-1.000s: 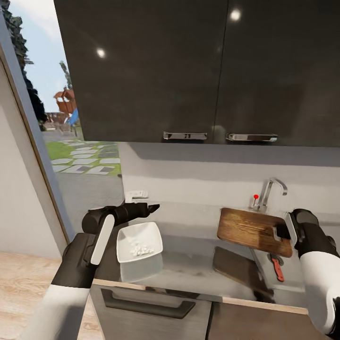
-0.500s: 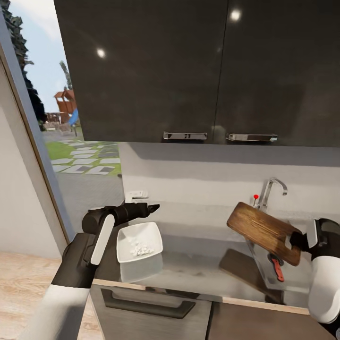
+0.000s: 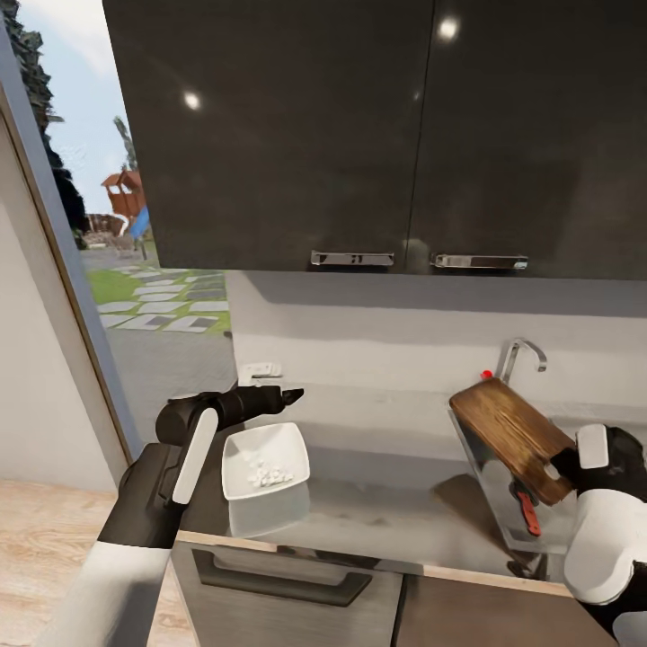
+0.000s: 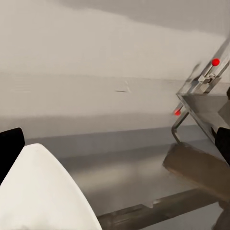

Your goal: In the kitchen, take the Vidalia onion out of the sink, dice it on the chopping board with the paring knife, put the diced onion into the bowl on the countertop, then place both the paring knife and the chopping board into the sink.

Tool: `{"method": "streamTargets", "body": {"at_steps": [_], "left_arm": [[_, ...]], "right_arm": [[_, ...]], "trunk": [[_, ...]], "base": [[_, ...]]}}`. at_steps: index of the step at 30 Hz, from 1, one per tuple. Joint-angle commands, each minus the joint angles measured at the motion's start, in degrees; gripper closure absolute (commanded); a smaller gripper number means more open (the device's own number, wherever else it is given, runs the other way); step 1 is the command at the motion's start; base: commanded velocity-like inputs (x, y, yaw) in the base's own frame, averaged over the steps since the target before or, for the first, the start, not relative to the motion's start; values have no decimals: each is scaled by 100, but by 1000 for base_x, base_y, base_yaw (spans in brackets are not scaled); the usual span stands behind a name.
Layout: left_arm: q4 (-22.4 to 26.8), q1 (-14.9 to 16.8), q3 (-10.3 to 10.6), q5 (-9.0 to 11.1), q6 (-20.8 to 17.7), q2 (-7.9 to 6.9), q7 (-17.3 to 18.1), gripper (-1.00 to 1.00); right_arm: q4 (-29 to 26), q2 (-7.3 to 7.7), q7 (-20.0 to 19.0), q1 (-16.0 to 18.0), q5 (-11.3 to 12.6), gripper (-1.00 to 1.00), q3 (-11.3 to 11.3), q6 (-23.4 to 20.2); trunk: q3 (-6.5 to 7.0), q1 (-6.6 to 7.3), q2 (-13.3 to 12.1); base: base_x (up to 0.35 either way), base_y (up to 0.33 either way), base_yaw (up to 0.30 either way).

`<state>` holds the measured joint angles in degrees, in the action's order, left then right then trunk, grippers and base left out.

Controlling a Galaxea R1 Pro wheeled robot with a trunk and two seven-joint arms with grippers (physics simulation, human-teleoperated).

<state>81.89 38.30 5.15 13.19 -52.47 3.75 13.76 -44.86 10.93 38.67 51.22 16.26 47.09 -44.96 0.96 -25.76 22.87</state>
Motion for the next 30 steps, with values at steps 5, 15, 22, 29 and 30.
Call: {"method": "streamTargets", "body": {"at_steps": [5, 15, 22, 29, 30], "left_arm": [[2, 3, -5, -9, -24, 2, 21, -100], [2, 3, -5, -9, -22, 11, 23, -100], [2, 3, -5, -9, -23, 11, 24, -100], [2, 3, 2, -9, -18, 11, 29, -100], [2, 3, 3, -9, -18, 11, 30, -100]], "right_arm": [[-5, -200, 718, 55, 487, 100, -43, 577], [-1, -581, 1400, 292, 536, 100, -150, 1383], [4, -651, 1840, 367, 547, 100, -364, 1801], [4, -679, 2293, 371, 1155, 100, -373, 2039], [4, -678, 2330, 371, 1214, 100, -371, 2069]], "trunk": [[-3, -2, 5], [-3, -2, 5], [-3, -2, 5], [-3, -2, 5], [-3, -2, 5]], "base": [[0, 0, 0], [0, 0, 0], [0, 0, 0], [0, 0, 0], [0, 0, 0]]}}
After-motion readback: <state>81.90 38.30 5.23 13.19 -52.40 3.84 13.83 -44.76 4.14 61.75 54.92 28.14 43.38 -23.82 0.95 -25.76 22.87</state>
